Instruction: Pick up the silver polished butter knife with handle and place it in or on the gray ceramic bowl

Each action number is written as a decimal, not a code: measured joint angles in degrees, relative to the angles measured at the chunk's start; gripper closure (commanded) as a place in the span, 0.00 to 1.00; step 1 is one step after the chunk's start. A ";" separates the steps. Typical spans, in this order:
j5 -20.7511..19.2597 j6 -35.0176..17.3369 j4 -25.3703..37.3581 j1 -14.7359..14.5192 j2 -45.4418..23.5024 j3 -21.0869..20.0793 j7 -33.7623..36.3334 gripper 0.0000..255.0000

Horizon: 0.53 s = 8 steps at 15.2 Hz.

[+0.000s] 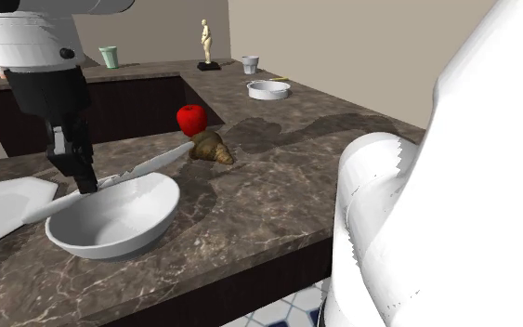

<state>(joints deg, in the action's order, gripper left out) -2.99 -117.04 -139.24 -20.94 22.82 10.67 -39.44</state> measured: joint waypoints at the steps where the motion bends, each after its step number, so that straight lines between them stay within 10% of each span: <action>1: 0.01 -0.64 -0.40 0.00 -0.26 0.06 -0.03 1.00; 7: -0.03 -1.32 -1.07 0.05 -0.35 0.16 -0.17 1.00; 8: -0.03 -1.33 -1.08 0.05 -0.35 0.16 -0.17 0.00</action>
<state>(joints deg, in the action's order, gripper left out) -3.02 -118.36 -140.32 -20.89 22.47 10.83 -39.61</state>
